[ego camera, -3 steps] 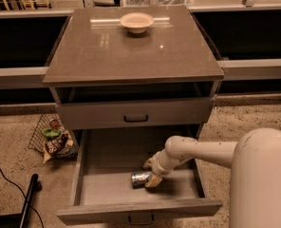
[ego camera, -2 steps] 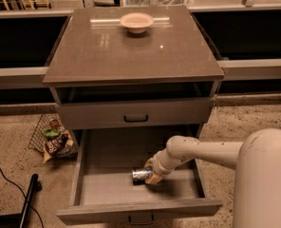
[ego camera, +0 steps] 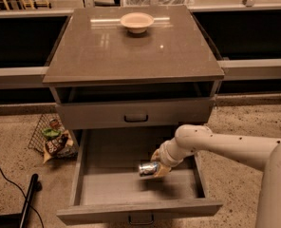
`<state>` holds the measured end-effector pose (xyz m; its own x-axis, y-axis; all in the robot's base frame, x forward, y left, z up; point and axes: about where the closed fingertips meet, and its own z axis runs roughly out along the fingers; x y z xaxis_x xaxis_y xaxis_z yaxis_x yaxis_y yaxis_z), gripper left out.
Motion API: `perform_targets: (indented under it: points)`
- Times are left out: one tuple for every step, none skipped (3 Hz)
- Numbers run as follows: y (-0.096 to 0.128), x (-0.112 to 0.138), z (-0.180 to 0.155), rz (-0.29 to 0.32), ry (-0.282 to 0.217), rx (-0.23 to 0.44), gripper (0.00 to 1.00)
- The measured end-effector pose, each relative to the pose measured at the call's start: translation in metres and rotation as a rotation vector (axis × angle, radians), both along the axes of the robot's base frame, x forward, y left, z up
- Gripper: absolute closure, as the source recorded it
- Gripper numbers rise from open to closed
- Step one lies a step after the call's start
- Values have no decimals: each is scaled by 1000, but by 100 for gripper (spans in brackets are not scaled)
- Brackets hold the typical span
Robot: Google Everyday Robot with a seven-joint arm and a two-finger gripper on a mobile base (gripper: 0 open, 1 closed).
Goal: Pick redbull can from middle drawer and place on counter
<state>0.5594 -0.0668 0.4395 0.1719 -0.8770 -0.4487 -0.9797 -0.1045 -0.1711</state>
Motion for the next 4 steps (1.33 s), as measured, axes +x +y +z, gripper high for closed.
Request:
perform_targets:
  points:
    - [0,0,0,0,0,0,100]
    - [-3,2,29,16,-43,15,100]
    - [-4,-8,87,49,-84,-4,100]
    - [-4,-12,155,76,-133,-60,100]
